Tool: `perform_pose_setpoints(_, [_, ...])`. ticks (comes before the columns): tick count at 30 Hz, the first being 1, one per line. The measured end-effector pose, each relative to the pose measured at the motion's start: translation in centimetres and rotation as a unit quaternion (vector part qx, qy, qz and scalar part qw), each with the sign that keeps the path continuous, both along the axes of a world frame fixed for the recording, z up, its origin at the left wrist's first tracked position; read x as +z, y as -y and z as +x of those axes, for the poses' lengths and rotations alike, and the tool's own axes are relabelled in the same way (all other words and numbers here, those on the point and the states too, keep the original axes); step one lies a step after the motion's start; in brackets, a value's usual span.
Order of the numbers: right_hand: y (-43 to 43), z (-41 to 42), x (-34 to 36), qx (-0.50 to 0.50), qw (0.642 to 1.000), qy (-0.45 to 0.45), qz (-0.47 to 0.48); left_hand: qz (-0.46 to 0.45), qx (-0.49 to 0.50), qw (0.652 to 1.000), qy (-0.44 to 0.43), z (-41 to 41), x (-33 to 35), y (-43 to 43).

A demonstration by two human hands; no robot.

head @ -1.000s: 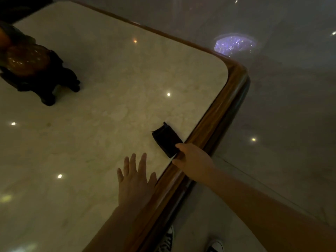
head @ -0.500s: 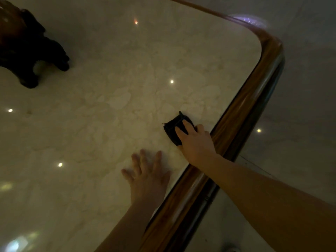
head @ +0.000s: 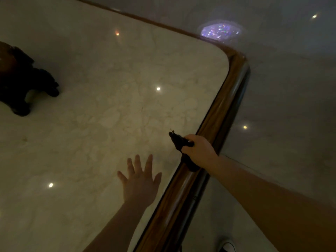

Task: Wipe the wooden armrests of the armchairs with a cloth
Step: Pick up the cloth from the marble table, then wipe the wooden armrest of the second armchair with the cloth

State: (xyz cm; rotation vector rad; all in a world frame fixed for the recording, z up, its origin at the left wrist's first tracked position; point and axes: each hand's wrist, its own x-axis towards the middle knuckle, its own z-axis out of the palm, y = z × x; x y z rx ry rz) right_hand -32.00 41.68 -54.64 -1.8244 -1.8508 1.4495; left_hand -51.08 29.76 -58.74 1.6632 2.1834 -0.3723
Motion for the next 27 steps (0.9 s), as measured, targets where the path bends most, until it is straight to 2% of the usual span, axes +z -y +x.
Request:
perform_pose_setpoints(3, [2.0, 3.0, 3.4, -0.067, 0.997, -0.036, -0.027, 0.019, -0.043, 0.999, 0.002, 1.3, 3.4, -0.4])
perform_pose_setpoints(9, [6.9, 9.0, 12.4, -0.21, 0.974, -0.087, -0.008, 0.051, -0.156, 0.986, 0.021, 5.1, 11.2, -0.5])
perform_pose_setpoints(16, [13.7, 14.5, 22.3, -0.314, 0.942, -0.095, 0.068, 0.1, -0.264, 0.957, 0.074, 10.8, 20.3, 0.7])
perform_pose_setpoints(27, [27.8, 25.5, 29.3, -0.472, 0.866, -0.113, 0.121, 0.15, -0.417, 0.89, 0.11, 24.7, 29.2, 5.5])
